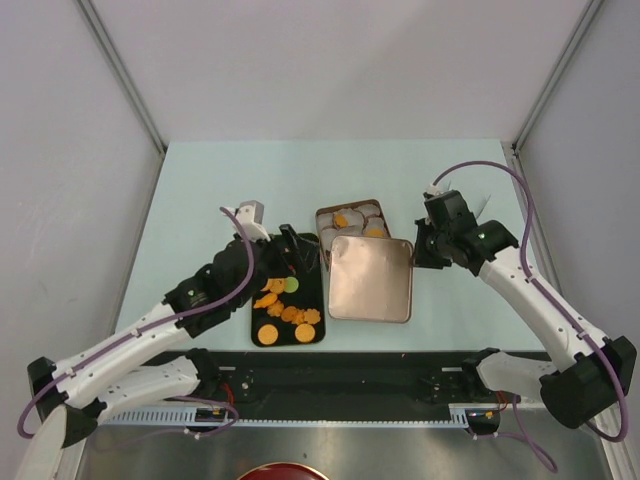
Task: Pack the cookies
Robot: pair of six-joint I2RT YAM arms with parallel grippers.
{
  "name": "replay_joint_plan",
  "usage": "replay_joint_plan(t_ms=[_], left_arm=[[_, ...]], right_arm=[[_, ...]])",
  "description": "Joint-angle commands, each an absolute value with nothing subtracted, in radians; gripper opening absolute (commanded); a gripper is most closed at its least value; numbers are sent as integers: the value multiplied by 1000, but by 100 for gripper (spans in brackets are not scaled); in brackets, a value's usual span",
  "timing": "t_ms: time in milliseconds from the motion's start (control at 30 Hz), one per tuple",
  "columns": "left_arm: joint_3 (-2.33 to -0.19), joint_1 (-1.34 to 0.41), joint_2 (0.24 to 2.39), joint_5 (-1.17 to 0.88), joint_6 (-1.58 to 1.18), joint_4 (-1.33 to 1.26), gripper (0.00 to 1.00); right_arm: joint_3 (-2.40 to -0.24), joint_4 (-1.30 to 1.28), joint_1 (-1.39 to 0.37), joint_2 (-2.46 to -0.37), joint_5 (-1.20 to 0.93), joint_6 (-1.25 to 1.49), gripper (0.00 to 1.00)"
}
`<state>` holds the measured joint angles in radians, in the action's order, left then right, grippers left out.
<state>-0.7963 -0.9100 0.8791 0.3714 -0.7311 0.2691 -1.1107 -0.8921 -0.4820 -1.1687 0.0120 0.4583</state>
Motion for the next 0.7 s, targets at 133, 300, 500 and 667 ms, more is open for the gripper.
replay_joint_plan(t_ms=[133, 300, 500, 667], left_arm=[[-789, -868, 839, 290, -704, 151, 100], [-730, -867, 873, 169, -706, 26, 100], [-681, -867, 899, 14, -704, -170, 100], [-669, -867, 959, -107, -701, -221, 86]], right_arm=[[-1184, -877, -488, -1163, -43, 454, 0], [-1213, -873, -508, -1175, -69, 471, 0], [-1241, -881, -531, -1183, -63, 477, 0], [-1252, -877, -552, -1184, -66, 485, 0]])
